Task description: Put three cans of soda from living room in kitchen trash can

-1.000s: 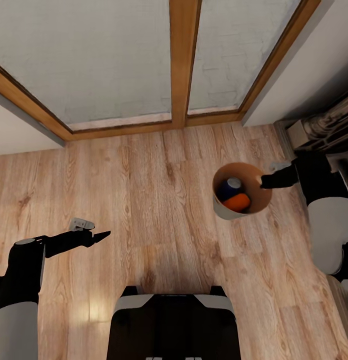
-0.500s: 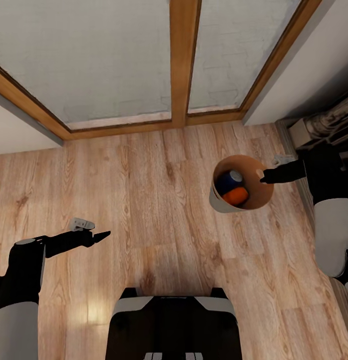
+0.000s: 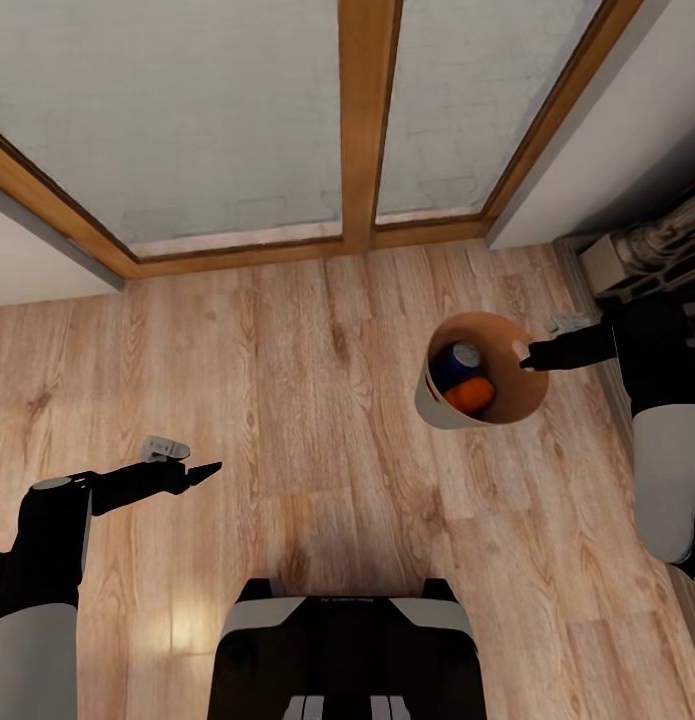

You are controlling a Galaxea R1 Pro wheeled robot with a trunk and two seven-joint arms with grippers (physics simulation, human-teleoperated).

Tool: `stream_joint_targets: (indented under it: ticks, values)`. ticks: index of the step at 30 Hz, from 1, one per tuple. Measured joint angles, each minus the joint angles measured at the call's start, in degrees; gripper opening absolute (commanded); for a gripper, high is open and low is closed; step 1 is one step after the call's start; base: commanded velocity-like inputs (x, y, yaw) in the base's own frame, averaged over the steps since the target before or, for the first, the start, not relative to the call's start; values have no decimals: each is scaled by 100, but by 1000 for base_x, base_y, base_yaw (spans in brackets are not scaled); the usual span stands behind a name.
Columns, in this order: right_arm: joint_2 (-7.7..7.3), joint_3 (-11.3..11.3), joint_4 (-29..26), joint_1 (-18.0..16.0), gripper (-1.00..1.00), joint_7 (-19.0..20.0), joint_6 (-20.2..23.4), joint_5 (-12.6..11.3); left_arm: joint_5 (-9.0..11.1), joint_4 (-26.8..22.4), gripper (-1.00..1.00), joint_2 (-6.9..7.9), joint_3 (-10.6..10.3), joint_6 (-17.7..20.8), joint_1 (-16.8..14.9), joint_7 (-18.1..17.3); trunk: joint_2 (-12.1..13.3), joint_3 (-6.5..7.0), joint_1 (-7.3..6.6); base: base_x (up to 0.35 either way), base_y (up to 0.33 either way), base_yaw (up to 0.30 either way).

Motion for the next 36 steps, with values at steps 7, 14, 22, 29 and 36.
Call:
stream_joint_targets:
  ticks: [7,14,22,29,36]
  values:
    - [-54,6,-1,38,-100,-2,-16,29,0,0,100,-39,-1,0,-2,0,-281,-126,154,0,0,0]
    - [-70,8,-1,45,-100,2,4,2,-3,0,100,-50,-2,-1,-2,0,-562,-251,307,0,0,0]
    - [-66,17,6,53,-100,2,0,8,-8,0,100,-51,-2,1,-1,0,-882,-395,483,0,0,0]
    - [-70,24,8,55,-100,2,-1,9,-12,0,100,-51,-3,-1,-1,3,-1163,-521,637,0,0,0]
    - [-71,26,8,55,-100,2,1,12,-12,0,100,-51,-6,-1,-2,8,-1444,-646,791,0,0,0]
